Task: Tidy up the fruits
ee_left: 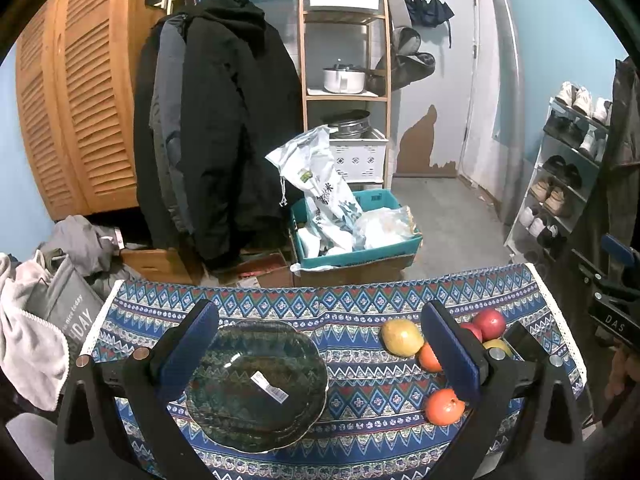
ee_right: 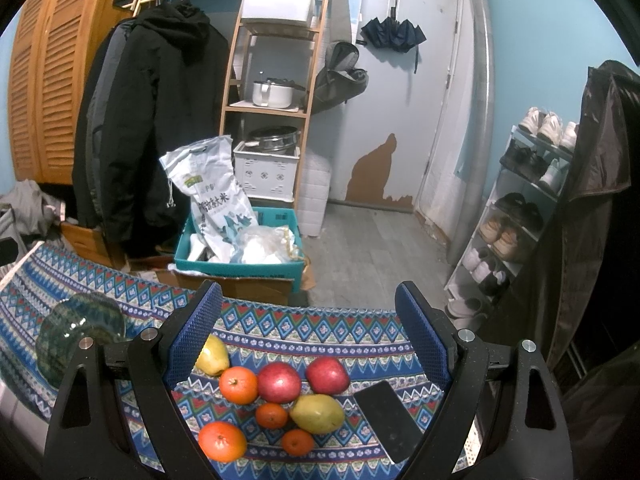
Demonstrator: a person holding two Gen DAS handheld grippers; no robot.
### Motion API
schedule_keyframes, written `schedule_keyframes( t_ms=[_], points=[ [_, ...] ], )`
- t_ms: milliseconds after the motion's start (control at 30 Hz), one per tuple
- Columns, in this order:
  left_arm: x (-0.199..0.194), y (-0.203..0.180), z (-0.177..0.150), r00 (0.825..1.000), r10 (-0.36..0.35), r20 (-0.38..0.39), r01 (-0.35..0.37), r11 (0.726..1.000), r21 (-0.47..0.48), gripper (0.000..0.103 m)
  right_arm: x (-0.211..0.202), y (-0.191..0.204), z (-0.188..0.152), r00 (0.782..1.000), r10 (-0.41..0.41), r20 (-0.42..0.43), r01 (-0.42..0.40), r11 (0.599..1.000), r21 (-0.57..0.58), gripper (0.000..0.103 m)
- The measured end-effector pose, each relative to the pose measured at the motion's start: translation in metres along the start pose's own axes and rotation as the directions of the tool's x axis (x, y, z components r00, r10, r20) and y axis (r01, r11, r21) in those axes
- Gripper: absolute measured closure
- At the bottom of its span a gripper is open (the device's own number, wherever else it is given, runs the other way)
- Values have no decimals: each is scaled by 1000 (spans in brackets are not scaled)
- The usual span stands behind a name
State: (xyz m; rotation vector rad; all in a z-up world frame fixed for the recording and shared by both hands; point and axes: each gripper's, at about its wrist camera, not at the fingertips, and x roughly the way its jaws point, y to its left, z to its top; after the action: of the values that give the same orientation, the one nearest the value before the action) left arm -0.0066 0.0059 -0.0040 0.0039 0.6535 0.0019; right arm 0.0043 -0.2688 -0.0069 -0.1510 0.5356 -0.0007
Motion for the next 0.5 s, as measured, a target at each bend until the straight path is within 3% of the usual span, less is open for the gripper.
schedule_keyframes(
  t_ms=[500],
  points=[
    [-1,0,0,1000,-12,-2,12,1000,-1,1,0,0,0,1000,-1,1,1,1000,-1,16]
  ],
)
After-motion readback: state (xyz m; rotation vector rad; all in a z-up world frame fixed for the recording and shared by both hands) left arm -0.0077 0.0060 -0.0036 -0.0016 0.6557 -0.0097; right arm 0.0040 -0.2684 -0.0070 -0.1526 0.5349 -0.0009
